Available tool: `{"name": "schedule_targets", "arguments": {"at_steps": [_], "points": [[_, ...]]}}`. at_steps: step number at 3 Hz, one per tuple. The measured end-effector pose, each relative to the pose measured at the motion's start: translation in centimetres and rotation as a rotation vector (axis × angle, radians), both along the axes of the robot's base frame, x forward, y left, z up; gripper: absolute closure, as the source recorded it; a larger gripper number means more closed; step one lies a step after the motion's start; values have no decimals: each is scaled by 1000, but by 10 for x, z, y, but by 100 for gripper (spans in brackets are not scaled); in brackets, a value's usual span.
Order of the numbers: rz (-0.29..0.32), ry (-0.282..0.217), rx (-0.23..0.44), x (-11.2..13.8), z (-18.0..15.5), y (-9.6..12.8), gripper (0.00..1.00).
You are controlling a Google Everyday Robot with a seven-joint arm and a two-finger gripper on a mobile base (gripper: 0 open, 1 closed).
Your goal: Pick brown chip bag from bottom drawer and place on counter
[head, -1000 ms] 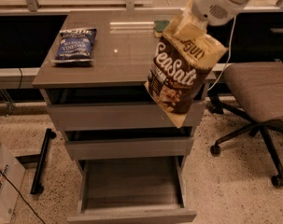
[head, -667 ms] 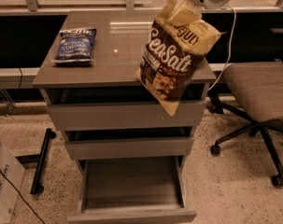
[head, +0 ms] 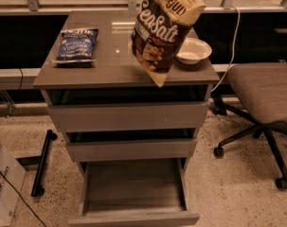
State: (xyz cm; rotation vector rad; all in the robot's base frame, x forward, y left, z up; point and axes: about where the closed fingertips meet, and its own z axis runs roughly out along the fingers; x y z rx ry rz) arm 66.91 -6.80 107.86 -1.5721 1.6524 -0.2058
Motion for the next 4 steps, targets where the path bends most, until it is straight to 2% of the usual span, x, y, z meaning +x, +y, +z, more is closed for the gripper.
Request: {"name": "schedule_targets", "arguments": {"at_steps": [1, 2, 3, 4], "points": [[-16, 15, 14, 39, -10, 15, 100], [14, 60, 17, 75, -31, 49, 100], [49, 88, 13, 88, -44, 74, 100], [78, 93, 40, 103, -50, 101, 82]]}}
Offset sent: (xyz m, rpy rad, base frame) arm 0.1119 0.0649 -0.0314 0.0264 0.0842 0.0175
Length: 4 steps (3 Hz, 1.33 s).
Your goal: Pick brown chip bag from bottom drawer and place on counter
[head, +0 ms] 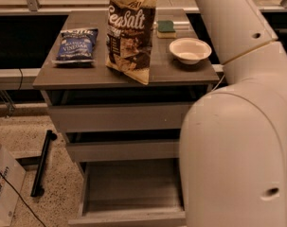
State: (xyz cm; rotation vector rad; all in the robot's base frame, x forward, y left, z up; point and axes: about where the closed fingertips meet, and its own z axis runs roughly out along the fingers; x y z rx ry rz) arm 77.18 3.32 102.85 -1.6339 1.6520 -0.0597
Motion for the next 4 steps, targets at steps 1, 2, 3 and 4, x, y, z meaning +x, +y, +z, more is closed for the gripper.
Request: {"name": "schedule_targets", "arguments": {"at_steps": [1, 2, 3, 4], "points": [[-11, 17, 37, 19, -10, 16, 58], [-6, 21, 72, 30, -14, 31, 35], [-4, 25, 70, 31, -18, 34, 4], [-2, 27, 70, 32, -19, 35, 0]]}}
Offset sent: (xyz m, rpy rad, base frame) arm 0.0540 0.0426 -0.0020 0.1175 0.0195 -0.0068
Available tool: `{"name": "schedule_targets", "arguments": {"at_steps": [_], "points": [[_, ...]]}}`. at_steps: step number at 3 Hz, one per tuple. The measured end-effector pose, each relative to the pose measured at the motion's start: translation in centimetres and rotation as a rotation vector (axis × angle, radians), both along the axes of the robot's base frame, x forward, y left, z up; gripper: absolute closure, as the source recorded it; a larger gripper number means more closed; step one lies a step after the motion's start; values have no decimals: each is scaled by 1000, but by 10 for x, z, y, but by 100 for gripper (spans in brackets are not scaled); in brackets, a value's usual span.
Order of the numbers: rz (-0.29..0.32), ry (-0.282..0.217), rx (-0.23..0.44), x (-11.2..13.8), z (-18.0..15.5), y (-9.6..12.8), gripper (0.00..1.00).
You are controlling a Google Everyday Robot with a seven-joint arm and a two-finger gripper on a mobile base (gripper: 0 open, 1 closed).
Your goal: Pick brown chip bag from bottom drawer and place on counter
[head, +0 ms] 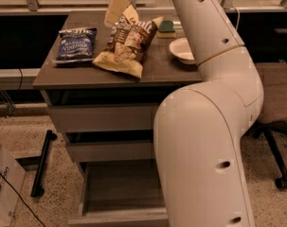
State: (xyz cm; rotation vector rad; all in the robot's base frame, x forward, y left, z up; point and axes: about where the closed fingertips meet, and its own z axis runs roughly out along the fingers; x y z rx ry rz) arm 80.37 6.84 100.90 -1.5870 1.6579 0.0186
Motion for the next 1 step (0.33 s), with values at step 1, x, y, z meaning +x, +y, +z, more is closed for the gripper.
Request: {"name": "schedule_targets", "arguments": {"at_steps": [1], "points": [[0, 0, 0, 0, 0, 0, 0]]}}
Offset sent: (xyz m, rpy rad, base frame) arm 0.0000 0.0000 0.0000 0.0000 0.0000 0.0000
